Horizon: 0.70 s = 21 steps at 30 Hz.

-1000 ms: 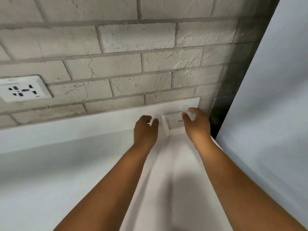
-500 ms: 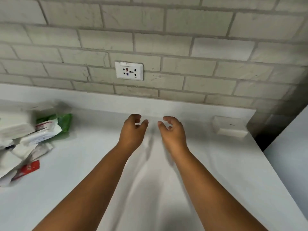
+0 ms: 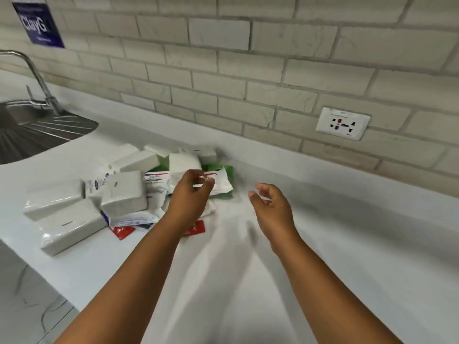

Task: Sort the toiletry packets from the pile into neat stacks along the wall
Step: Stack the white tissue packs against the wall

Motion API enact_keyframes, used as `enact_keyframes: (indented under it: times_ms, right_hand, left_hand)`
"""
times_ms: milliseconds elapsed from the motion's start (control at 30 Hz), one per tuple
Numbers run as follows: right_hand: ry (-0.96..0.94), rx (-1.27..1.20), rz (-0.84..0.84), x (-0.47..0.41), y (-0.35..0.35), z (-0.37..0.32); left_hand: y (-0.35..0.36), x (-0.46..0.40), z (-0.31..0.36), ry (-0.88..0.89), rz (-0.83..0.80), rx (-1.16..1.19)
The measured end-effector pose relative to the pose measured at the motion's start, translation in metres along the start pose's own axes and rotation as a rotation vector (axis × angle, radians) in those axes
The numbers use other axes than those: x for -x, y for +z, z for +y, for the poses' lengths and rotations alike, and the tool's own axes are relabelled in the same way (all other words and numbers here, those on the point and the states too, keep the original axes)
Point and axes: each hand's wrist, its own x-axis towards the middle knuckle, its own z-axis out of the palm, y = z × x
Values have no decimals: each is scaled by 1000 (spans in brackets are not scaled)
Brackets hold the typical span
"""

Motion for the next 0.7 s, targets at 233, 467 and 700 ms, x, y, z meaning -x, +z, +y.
enact_keyframes:
  times_ms: [233,467,700]
  right_hand:
    - [220,-247,-46,-23,111,-34]
    - [708,-579,16,-48,190,-49]
    - [696,-535,229,-72,226,-41]
  left_hand:
    - [-97,-106,-7,92,-4,-127]
    - [-116,-205,-2,179,-280,-358]
    - [-95,-260,-37,140,-489,-702]
